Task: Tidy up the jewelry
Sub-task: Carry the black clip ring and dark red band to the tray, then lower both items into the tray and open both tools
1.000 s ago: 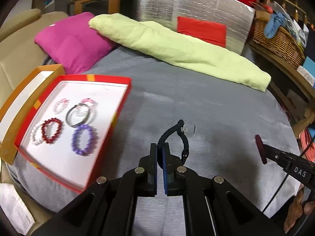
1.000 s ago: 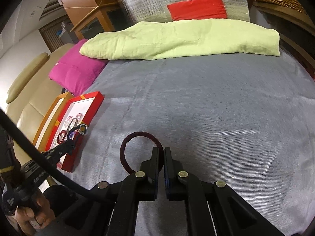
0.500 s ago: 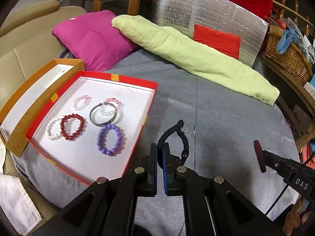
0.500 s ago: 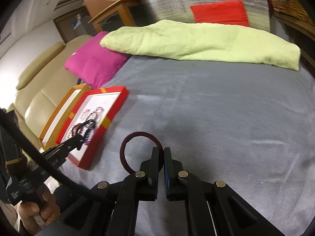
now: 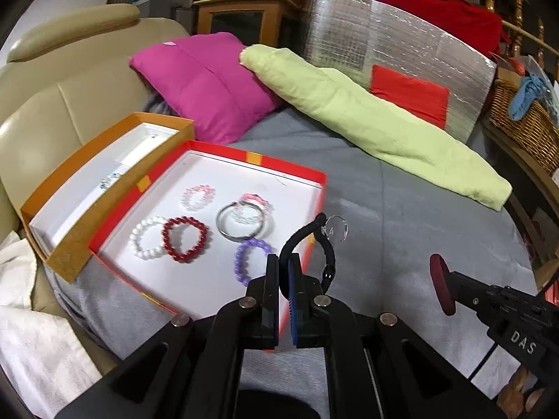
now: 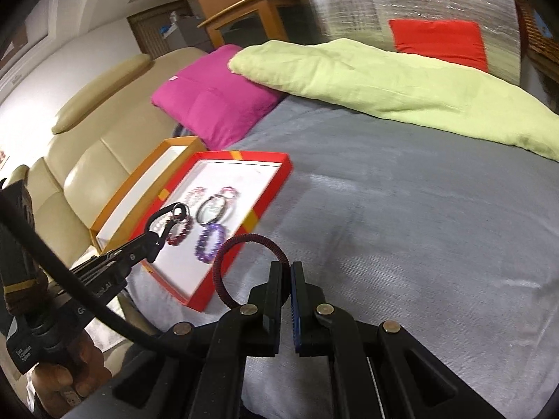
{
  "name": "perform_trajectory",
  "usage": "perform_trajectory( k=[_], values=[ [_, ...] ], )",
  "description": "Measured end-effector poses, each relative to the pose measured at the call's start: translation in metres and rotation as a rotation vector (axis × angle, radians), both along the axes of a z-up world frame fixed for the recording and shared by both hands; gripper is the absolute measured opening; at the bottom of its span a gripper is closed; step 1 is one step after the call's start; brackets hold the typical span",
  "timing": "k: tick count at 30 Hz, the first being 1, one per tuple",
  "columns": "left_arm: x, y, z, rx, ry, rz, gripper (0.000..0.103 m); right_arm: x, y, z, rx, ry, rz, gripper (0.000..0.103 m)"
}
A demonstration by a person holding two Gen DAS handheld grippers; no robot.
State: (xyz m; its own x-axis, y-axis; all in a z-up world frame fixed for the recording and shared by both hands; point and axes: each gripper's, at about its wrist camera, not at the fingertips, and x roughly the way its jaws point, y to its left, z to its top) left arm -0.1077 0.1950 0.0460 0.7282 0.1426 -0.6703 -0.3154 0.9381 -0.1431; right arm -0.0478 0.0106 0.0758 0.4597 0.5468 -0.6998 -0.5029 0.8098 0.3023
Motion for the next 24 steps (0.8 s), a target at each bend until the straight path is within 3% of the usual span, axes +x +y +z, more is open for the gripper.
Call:
perform_trajectory(
  k=[12, 24],
  values=[
    [-0.002, 0.024, -0.009, -0.002, 0.024, 0.078, 0.005, -0.007, 0.04, 0.001, 0.012, -0.013, 0.072, 0.005],
    [0.002, 0.036, -0.011, -0.014, 0.021, 0.092, 0.005, -0.007, 0.048, 0.007, 0.0, -0.029, 0.067, 0.005]
  ],
)
